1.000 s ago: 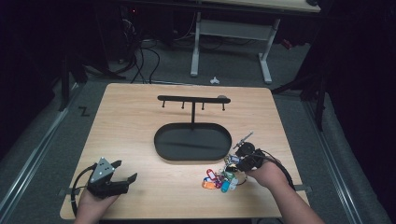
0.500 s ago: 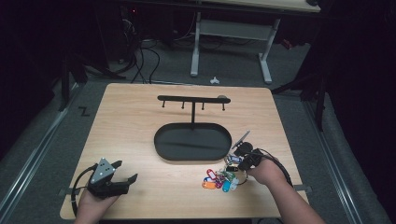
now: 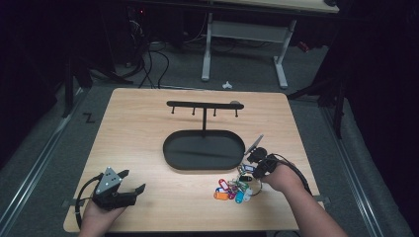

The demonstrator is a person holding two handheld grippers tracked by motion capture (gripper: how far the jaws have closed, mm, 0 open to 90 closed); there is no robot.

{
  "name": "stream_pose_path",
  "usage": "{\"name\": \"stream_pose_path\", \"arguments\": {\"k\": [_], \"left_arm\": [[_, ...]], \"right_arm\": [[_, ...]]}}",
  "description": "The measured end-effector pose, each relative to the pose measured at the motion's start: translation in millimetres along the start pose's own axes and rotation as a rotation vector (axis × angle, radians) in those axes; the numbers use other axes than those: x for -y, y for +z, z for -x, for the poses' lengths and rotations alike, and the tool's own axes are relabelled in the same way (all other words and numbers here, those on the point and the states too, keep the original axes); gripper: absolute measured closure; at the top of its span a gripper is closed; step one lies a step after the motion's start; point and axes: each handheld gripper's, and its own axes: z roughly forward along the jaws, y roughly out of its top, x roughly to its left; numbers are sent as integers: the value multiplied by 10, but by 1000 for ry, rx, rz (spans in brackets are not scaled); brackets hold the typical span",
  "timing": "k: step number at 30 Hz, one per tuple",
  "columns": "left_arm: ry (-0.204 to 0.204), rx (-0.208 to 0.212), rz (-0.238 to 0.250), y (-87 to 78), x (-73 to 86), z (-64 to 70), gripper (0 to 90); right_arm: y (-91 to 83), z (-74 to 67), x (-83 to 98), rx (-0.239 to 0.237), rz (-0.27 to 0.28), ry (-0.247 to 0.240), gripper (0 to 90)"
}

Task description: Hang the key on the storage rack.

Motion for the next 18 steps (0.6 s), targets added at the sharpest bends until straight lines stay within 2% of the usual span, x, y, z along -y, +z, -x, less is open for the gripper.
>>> {"name": "stream_pose_path", "arguments": {"k": [2, 7, 9, 10, 13, 15, 16, 18], "left_arm": [[-3, 1, 1, -5, 1, 0, 210], [-6, 1, 3, -18, 1, -10, 210], [-4, 1, 5, -20, 0, -8, 210], [-2, 1, 6, -21, -3, -5, 210], [-6, 4, 8, -19, -6, -6, 210], [-5, 5, 8, -21, -6, -5, 210], [-5, 5, 7, -21, -6, -7, 210], [-7, 6, 8, -20, -6, -10, 211]], "right_arm": [[64, 58, -25, -22, -13, 18, 712], [117, 101, -53, -43, -28, 20, 675], [118, 116, -51, -58, -29, 30, 702], [113, 133, -39, -62, -33, 15, 764], [114, 152, -38, -64, -51, -5, 838], [116, 151, -50, -71, -61, -12, 847], [122, 146, -80, -71, -78, -37, 859], [117, 123, -96, -64, -97, -26, 860]]}}
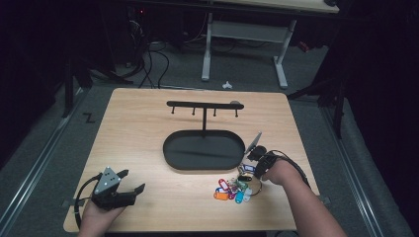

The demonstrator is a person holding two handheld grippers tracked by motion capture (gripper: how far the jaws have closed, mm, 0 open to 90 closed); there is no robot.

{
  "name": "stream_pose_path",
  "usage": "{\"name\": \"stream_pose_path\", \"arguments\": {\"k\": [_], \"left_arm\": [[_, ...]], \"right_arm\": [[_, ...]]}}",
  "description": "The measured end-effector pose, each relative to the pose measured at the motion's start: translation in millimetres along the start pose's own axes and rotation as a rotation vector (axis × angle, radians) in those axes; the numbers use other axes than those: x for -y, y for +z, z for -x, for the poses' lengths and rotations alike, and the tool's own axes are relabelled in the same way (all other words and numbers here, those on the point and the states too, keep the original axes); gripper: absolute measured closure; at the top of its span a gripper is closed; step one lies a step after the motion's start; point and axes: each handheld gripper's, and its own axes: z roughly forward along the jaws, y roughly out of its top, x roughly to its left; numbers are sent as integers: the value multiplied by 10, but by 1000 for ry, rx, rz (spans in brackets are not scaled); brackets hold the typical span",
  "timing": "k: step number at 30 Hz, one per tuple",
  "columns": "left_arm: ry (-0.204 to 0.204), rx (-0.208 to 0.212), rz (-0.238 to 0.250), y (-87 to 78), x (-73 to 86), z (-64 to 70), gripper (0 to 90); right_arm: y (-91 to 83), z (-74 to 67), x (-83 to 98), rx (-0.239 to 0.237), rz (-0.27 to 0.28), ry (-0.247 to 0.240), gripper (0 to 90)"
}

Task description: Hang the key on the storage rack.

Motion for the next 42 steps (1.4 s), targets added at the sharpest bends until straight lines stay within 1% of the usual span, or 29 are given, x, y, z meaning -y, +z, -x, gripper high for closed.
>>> {"name": "stream_pose_path", "arguments": {"k": [1, 2, 3, 4, 6, 7, 8, 9, 10, 13, 14, 15, 16, 17, 19, 20, 21, 22, 23, 24, 26, 30, 31, 33, 34, 36, 37, 39, 42], "left_arm": [[-2, 2, 0, 0, 0, 0, 211], [-2, 2, 0, -3, 0, 2, 211], [-2, 2, 0, -3, 0, 2, 211], [-2, 3, 0, -7, 2, 0, 211], [-2, 3, -2, -9, 4, -3, 212], [-4, 3, -2, -8, 6, -4, 212], [-7, 3, -3, -7, 9, -7, 212], [-8, 3, -3, -6, 10, -7, 213], [-7, 3, -2, -4, 11, -6, 213], [-21, 15, -2, 10, 14, -5, 214], [-21, 15, -3, 14, 13, -3, 215], [-22, 15, -1, 14, 11, 3, 215], [-16, 15, -2, 11, 10, 12, 215], [-7, 14, -5, 7, 9, 21, 215], [-4, 15, -3, 6, 7, 27, 216], [-11, 20, -3, 10, 5, 23, 216], [-18, 21, -3, 15, 4, 21, 216], [-18, 21, -5, 17, 4, 20, 216], [-17, 20, -4, 20, 5, 27, 216], [-10, 18, -6, 19, 6, 34, 216], [-5, 20, -4, 17, 6, 31, 216], [-18, 19, -7, 19, 10, 21, 217], [-14, 18, -5, 14, 12, 28, 217], [-14, 24, -2, 6, 11, 26, 217], [-15, 21, -4, 8, 10, 20, 217], [-19, 21, -3, 16, 10, 15, 218], [-6, 17, -6, 16, 7, 27, 218], [7, 15, -7, 11, 3, 30, 217], [-2, 16, -2, 13, 4, 17, 218]], "right_arm": [[-2, -22, -32, 12, -24, -11, 863], [1, -23, -45, 14, -30, -29, 865], [1, -23, -45, 14, -30, -29, 865], [0, -19, -53, 15, -34, -40, 869], [0, -17, -52, 14, -33, -43, 870], [-1, -27, -45, 29, -27, -56, 870], [-1, -27, -45, 29, -27, -56, 870], [-25, -32, -28, 28, -14, -64, 870], [-54, -38, -15, 23, -7, -55, 870], [-192, -53, 43, 3, 25, -48, 869], [-256, -73, 72, -5, 38, -25, 869], [-311, -68, 94, -15, 56, -23, 869], [-358, -65, 120, -16, 72, -12, 869], [-390, -64, 145, -15, 79, -13, 869], [-457, -95, 182, -8, 79, -8, 869], [-492, -96, 192, -6, 90, -39, 870], [-547, -132, 208, -8, 79, -25, 871], [-598, -137, 208, 5, 96, -61, 871], [-656, -153, 209, 16, 107, -80, 872], [-718, -184, 213, 19, 107, -68, 874], [-819, -198, 203, 31, 126, -97, 875], [-1022, -268, 172, 34, 149, -102, 877], [-1051, -275, 168, 31, 150, -115, 877], [-1100, -302, 158, 27, 143, -116, 877], [-1126, -304, 148, 27, 140, -133, 877], [-1190, -324, 135, 31, 134, -133, 877], [-1217, -325, 131, 29, 136, -139, 877], [-1254, -333, 132, 31, 131, -132, 877], [-1315, -343, 142, 41, 122, -143, 877]]}}
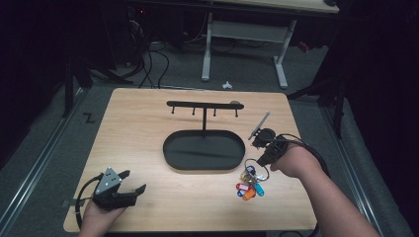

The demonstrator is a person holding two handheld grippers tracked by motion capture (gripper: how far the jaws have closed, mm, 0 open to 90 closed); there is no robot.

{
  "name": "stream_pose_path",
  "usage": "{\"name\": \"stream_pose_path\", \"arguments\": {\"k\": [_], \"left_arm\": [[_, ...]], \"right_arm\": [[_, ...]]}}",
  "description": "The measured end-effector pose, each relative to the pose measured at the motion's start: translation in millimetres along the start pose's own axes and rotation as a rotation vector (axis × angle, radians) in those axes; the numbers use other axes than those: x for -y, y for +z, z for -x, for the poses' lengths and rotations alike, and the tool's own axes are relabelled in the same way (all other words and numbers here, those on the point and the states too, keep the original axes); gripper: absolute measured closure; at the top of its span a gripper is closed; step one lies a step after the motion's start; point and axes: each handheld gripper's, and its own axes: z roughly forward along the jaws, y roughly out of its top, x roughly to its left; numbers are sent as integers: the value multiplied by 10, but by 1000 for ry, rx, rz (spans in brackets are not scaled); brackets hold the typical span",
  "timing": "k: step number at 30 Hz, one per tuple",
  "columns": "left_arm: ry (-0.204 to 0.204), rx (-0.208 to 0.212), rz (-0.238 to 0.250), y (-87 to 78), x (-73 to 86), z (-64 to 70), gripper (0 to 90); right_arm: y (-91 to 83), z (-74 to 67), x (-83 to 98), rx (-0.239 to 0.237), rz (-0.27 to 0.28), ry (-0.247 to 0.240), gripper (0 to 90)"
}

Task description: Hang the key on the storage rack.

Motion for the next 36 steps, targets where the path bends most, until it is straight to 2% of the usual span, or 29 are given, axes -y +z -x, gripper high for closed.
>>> {"name": "stream_pose_path", "arguments": {"k": [2, 5, 10, 14, 16, 22, 27, 31, 36], "left_arm": [[4, -4, 4, -8, 2, 0, 217], [-14, 9, 15, -13, 9, -3, 218], [9, 2, 6, 1, 4, 29, 218], [4, 4, 7, -1, 8, 24, 218], [4, 1, 2, 3, 9, 16, 218], [-7, 9, 13, -3, 18, 14, 218], [7, 9, 10, 3, 14, 23, 218], [-12, 10, 18, -3, 16, 9, 218], [9, 3, 18, -9, 1, 4, 218]], "right_arm": [[-59, 1, 8, 1, 9, 2, 877], [-154, -7, 10, -7, 23, 9, 877], [-318, -20, -11, -7, 34, 5, 877], [-415, -7, -21, -6, 44, 1, 877], [-523, 12, -22, -3, 65, 12, 877], [-644, 47, -16, -10, 104, 34, 877], [-715, 59, -30, -14, 107, 49, 877], [-770, 72, -70, -13, 109, 56, 877], [-818, 89, -117, -3, 112, 62, 877]]}}
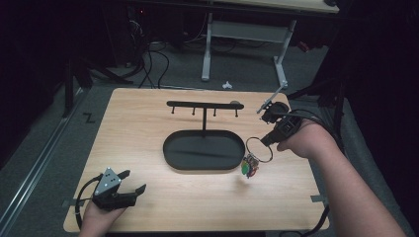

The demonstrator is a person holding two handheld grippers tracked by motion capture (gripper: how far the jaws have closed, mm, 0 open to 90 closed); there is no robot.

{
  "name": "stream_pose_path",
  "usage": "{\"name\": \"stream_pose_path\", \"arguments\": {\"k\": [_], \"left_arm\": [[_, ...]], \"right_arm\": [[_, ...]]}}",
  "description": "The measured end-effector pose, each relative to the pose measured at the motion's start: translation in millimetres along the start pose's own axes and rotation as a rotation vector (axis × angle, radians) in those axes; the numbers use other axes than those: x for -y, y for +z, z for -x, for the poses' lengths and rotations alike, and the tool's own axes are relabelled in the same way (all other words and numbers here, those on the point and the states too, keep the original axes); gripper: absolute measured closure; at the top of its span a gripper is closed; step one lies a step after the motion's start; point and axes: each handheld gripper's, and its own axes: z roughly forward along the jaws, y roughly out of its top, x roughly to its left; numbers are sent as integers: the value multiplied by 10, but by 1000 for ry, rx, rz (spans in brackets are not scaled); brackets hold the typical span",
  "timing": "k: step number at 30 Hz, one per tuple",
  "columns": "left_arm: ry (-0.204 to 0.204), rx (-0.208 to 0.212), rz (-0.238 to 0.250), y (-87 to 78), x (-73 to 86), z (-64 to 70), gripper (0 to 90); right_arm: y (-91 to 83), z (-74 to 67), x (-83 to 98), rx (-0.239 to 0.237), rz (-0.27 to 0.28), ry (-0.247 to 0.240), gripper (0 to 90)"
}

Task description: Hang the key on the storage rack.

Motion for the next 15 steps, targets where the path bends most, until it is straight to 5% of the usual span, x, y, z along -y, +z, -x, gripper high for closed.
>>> {"name": "stream_pose_path", "arguments": {"k": [15], "left_arm": [[-12, 15, 6, 43, -8, -35, 219]], "right_arm": [[72, 47, -226, -21, -9, -14, 877]]}}
